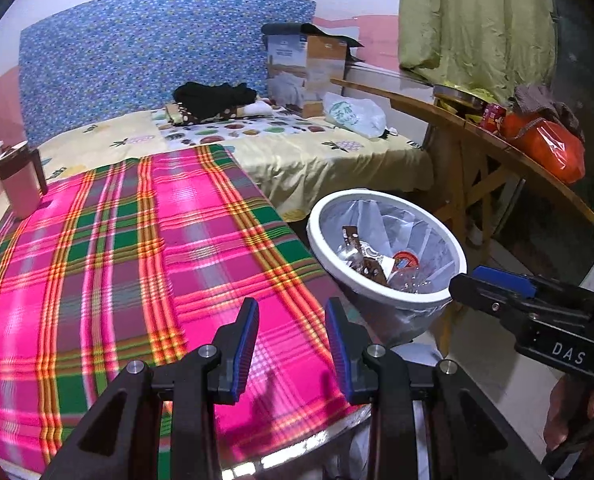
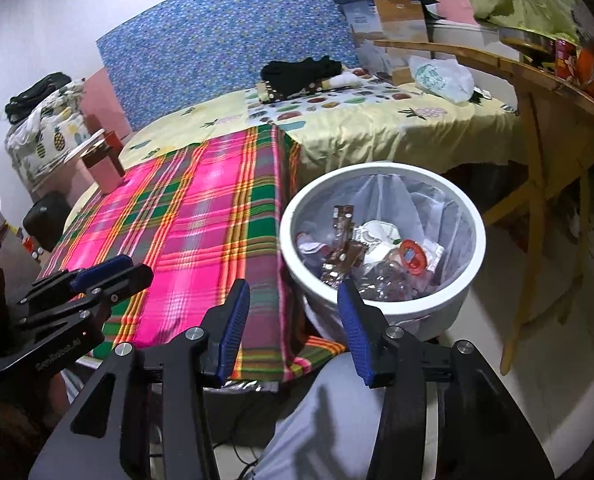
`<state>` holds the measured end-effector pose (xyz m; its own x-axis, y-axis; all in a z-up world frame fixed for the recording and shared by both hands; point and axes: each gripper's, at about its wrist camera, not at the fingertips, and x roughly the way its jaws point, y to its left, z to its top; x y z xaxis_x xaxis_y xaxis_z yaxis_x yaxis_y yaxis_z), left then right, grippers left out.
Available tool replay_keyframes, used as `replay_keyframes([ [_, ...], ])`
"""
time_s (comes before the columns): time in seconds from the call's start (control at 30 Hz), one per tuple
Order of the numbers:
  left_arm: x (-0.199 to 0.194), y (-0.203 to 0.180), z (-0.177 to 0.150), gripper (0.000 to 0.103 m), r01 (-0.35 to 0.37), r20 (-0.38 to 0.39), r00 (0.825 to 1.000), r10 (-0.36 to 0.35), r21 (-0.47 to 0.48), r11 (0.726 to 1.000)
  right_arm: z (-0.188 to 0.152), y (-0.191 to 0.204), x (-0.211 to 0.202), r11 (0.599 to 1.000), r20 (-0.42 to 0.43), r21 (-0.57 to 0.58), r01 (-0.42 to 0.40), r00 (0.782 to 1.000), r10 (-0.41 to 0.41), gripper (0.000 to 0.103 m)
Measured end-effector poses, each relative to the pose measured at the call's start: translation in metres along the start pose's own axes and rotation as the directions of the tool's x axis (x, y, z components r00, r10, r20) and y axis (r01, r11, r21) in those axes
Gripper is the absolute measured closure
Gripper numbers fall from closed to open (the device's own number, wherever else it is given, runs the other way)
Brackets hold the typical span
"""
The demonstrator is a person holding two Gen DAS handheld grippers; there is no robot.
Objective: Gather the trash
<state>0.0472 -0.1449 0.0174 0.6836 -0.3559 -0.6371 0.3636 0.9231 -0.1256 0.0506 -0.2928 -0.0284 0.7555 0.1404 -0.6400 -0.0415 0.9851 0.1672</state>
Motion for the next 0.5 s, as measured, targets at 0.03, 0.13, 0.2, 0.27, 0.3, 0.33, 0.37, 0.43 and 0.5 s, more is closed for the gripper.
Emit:
replay_keyframes([
  [0.03, -0.002, 0.002, -0.002, 0.069, -0.003, 0.002, 1.000, 0.003, -0.003, 1.000, 0.000, 0.001, 0.000, 1.000, 0.000, -0.003, -0.002, 1.000, 0.002, 0.056],
  [0.13, -0.007, 0.006, -0.006, 0.069, -0.017, 0.005, 1.000, 0.017, -0.016, 1.000, -0.004, 0.004, -0.002, 1.000, 0.002, -0.012, -0.001, 1.000, 0.001, 0.056],
  [0.2, -0.008, 0.009, -0.008, 0.069, -0.021, 0.002, 1.000, 0.021, -0.023, 1.000, -0.004, 0.005, -0.002, 1.000, 0.003, -0.014, -0.004, 1.000, 0.004, 0.056],
  [0.27, -0.009, 0.010, -0.010, 0.069, -0.025, -0.001, 1.000, 0.025, -0.028, 0.999, -0.004, 0.007, -0.002, 1.000, 0.003, -0.017, -0.006, 1.000, 0.006, 0.056],
  [0.3, -0.008, 0.010, -0.010, 0.069, -0.026, -0.002, 1.000, 0.026, -0.029, 0.999, -0.005, 0.009, -0.003, 1.000, 0.003, -0.018, -0.006, 1.000, 0.006, 0.056],
  [0.33, -0.008, 0.010, -0.009, 0.069, -0.028, -0.002, 1.000, 0.028, -0.029, 0.999, -0.005, 0.010, -0.003, 1.000, 0.003, -0.019, -0.008, 1.000, 0.008, 0.056],
  [0.37, -0.009, 0.010, -0.009, 0.069, -0.030, -0.001, 1.000, 0.029, -0.028, 0.999, -0.005, 0.011, -0.003, 1.000, 0.004, -0.020, -0.008, 1.000, 0.008, 0.056],
  [0.43, -0.009, 0.009, -0.009, 0.069, -0.033, 0.000, 0.999, 0.033, -0.025, 0.999, -0.006, 0.012, -0.003, 1.000, 0.003, -0.022, -0.010, 1.000, 0.010, 0.056],
  [0.5, -0.009, 0.009, -0.009, 0.069, -0.034, 0.000, 0.999, 0.034, -0.025, 0.999, -0.007, 0.013, -0.003, 1.000, 0.001, -0.022, -0.010, 1.000, 0.010, 0.056],
])
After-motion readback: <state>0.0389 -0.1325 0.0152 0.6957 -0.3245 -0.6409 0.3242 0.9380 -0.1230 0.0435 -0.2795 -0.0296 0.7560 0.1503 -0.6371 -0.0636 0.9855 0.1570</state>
